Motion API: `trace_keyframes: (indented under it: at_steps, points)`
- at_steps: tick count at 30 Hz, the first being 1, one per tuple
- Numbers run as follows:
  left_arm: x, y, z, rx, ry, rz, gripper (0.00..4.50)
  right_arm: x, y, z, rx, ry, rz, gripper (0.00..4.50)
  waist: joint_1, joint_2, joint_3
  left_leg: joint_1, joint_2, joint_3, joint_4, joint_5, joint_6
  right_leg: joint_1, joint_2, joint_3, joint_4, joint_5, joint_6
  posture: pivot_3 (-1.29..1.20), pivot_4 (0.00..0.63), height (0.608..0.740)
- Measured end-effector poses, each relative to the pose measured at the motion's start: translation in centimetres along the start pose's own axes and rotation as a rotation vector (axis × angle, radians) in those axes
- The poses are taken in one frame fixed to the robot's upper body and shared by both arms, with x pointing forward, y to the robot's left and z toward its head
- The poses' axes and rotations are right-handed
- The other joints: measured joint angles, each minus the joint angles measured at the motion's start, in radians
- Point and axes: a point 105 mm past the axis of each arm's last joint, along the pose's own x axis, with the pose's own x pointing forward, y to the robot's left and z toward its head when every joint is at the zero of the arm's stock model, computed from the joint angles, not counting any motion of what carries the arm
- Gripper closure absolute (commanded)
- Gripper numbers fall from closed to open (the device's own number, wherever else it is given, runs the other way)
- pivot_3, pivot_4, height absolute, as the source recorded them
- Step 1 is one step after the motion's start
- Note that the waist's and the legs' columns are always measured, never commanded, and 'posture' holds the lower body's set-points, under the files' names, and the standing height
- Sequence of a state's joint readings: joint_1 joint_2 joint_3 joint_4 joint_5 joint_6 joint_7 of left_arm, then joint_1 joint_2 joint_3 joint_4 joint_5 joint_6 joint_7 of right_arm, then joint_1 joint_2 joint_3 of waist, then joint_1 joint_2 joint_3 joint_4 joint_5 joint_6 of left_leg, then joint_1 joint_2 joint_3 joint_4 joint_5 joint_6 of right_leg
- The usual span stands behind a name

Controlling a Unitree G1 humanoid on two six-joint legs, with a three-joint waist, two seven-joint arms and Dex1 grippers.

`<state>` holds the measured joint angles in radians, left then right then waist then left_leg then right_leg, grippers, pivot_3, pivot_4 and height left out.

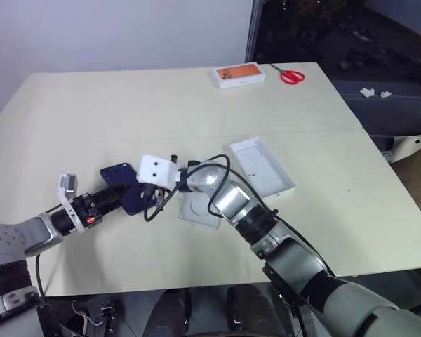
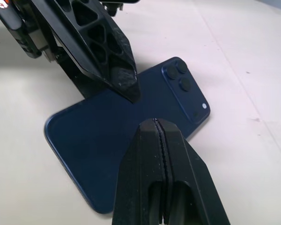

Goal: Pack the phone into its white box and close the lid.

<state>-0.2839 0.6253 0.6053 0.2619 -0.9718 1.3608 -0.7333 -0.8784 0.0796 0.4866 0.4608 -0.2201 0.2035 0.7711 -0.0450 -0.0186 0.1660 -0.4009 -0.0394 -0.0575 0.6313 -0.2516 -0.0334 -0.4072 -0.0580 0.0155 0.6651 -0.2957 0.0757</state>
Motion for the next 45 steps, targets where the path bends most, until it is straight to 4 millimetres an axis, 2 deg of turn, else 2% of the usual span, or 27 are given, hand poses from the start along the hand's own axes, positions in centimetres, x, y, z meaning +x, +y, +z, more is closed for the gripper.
trace_keyframes:
  at_steps: [7,10,14,21,34,37,42,45]
  points:
    - [0.7,1.1,-0.3,-0.03,-0.052,0.018,0.7,-0.3,-0.6,-0.9,-0.017,0.029,-0.037,4.47,0.001,0.0,0.0,0.0,0.0,0.0,0.0,0.0,0.0,0.0,0.0,0.0,0.0,0.0,0.0,0.0,0.15,0.74]
    - [0.9,1.3,-0.4,-0.044,-0.076,0.02,1.59,-0.3,-0.5,-1.0,-0.024,0.032,-0.035,4.5,0.002,0.0,0.0,0.0,0.0,0.0,0.001,0.0,0.0,0.0,0.0,0.0,0.0,0.0,0.0,0.0,0.15,0.74]
    - [1.4,1.6,-1.0,-0.085,-0.075,0.015,3.5,-0.5,-0.6,-1.5,-0.023,0.045,-0.04,4.5,0.002,-0.001,0.0,-0.001,0.0,0.0,0.001,0.0,0.0,0.0,0.0,0.0,0.0,0.0,0.0,0.0,0.15,0.74]
    - [1.3,1.4,-1.0,-0.079,-0.067,0.018,3.5,-1.1,-0.8,-2.4,-0.018,0.069,-0.046,4.5,0.001,0.0,0.0,-0.001,0.0,0.0,0.001,0.0,0.0,0.0,0.0,0.0,0.0,0.0,0.0,0.0,0.15,0.74]
    - [1.5,1.5,-1.1,-0.072,-0.073,0.019,3.5,-1.4,-1.1,-2.4,-0.034,0.071,-0.06,4.5,0.001,0.0,0.0,-0.001,0.0,0.0,0.001,0.0,0.0,0.0,0.0,0.0,0.0,0.0,0.0,0.0,0.15,0.74]
    - [1.4,1.5,-1.1,-0.072,-0.074,0.02,3.5,-1.3,-1.6,-3.2,-0.093,0.116,-0.095,4.5,0.001,0.0,0.0,-0.001,0.0,0.0,0.001,0.0,0.0,0.0,0.0,0.0,0.001,0.0,0.0,0.0,0.15,0.74]
    - [1.5,1.5,-1.1,-0.071,-0.073,0.02,3.5,-0.3,-1.9,-6.0,-0.136,0.251,-0.151,4.5,0.001,0.0,0.0,0.0,0.0,0.0,0.001,0.001,-0.001,0.0,0.0,0.0,0.001,0.0,0.0,0.0,0.15,0.74]
    - [1.5,1.5,-1.1,-0.068,-0.071,0.022,3.5,0.1,-1.8,-6.1,-0.173,0.271,-0.15,4.5,0.0,0.0,0.0,0.0,0.0,0.0,0.001,0.001,-0.001,0.001,0.0,0.0,0.001,0.0,0.0,0.0,0.15,0.74]
